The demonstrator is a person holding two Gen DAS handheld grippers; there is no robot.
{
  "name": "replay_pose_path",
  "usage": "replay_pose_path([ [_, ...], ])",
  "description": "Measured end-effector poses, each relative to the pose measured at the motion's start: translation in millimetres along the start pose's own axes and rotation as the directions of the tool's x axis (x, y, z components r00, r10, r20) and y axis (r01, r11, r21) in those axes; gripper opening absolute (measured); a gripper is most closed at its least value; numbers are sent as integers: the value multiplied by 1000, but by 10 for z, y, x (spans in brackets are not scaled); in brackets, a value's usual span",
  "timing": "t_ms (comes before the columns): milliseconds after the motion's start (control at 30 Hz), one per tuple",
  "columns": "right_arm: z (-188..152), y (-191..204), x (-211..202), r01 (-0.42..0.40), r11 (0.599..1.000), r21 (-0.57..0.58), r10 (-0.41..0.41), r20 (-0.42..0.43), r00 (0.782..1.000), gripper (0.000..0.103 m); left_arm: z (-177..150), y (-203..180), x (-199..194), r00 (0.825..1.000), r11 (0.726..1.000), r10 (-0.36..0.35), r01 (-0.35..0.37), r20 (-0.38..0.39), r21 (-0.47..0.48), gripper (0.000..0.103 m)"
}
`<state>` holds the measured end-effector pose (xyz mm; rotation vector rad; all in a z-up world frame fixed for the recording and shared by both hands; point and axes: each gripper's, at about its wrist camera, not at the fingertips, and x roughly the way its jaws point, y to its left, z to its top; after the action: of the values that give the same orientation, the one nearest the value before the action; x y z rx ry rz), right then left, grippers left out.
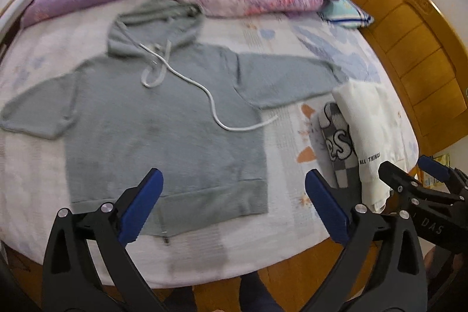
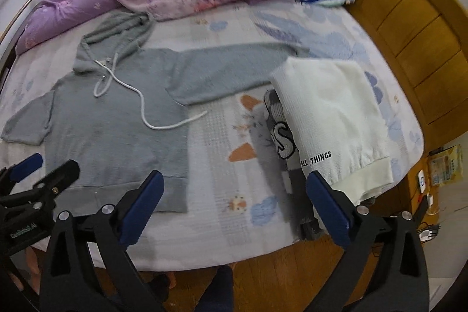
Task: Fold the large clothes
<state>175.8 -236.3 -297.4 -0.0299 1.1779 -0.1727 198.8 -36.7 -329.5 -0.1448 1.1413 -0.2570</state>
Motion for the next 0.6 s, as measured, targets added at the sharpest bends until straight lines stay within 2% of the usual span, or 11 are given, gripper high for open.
replay_pose_path([
  [200,37,188,-529,-12,1000,-14,12,32,999,95,19,60,-671,992,996,69,-75,103,53,98],
  [367,19,241,-902,-29,999,-41,32,73,997,95,14,1,-1093,984,995,84,-91,158,38,98],
  [600,-18,90,-1326,-81,995,-65,89,131,987,95,-39,-269,-1644,954,986,143,-160,263,44,98],
])
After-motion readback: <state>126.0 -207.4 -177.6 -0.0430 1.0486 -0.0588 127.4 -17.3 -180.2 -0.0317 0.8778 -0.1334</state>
